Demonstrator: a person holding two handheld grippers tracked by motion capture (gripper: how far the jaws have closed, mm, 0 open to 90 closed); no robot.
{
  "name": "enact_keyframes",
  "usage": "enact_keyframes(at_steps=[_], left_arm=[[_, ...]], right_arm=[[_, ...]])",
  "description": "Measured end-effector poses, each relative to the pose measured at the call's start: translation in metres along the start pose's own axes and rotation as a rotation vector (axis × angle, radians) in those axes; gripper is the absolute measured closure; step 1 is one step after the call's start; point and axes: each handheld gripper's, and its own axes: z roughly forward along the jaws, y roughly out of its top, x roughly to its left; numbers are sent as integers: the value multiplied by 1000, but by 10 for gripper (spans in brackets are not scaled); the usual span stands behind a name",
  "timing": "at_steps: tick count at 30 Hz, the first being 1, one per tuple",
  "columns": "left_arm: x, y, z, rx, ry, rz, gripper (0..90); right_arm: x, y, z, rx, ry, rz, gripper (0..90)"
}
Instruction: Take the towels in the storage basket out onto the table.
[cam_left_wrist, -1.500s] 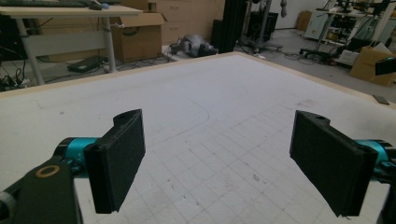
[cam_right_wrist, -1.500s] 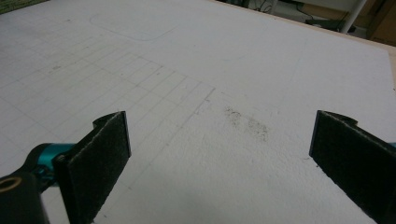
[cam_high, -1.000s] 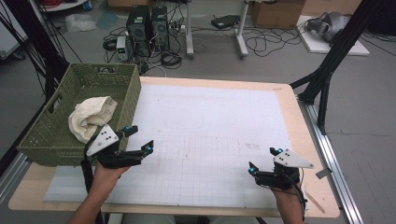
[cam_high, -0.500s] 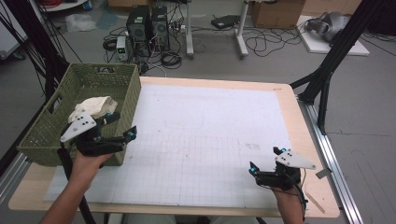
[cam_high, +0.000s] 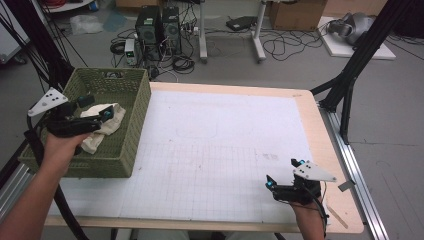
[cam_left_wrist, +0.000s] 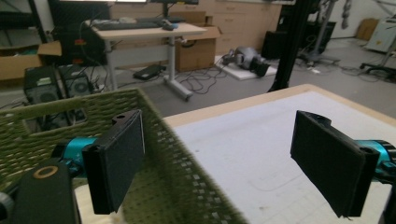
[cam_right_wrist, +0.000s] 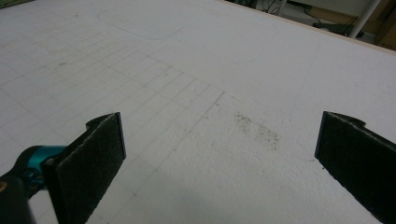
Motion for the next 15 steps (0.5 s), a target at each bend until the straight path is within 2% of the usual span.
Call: enact_keyframes(at_steps=[3, 7, 10, 15], left_arm=[[16, -3, 5, 31, 23, -10, 179], [42, -11, 14, 82, 52, -71, 182], [60, -19, 21, 126, 94, -107, 179], [82, -32, 31, 213, 167, -139, 179]], right_arm=[[0, -1, 0, 5, -3, -1, 10], [0, -1, 1, 10, -4, -6, 10], [1, -1, 2, 17, -6, -8, 11], [2, 0, 1, 20, -8, -13, 12]])
